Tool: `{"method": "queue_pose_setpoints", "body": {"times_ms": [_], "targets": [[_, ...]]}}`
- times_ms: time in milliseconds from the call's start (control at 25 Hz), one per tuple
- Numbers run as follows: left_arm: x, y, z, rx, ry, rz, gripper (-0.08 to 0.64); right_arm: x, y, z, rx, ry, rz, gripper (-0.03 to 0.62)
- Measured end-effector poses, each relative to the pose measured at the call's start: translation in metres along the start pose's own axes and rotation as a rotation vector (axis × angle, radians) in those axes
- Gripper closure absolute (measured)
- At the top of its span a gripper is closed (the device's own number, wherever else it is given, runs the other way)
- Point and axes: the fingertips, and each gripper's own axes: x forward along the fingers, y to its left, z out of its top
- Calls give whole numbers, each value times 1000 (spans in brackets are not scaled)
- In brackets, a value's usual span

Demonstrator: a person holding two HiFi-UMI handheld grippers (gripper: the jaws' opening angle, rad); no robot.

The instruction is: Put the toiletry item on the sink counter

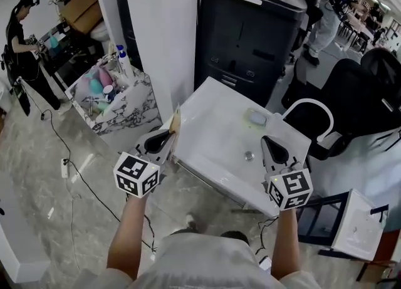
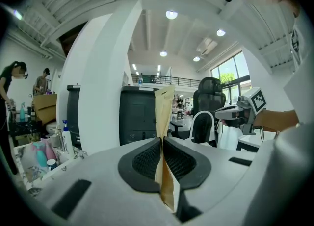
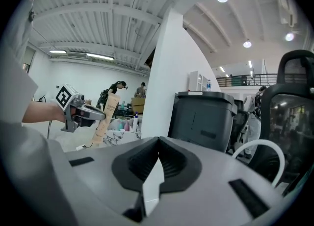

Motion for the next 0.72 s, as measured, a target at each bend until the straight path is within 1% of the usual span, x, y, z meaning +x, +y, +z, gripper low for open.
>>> {"method": "queue_pose_setpoints", "body": {"times_ms": [200, 400, 600, 720], "targets": [[18, 22, -5, -8, 16, -26, 532, 19, -1, -1, -9, 26, -17, 595], [42, 30, -10, 0, 37, -49, 532, 40, -7, -9, -2, 41, -9, 595], [74, 38, -19, 16, 88, -66, 532, 67, -20, -20, 10, 53, 13, 595], [98, 43, -27, 8, 127, -79, 532, 88, -34, -27, 25, 61, 23, 595]]}}
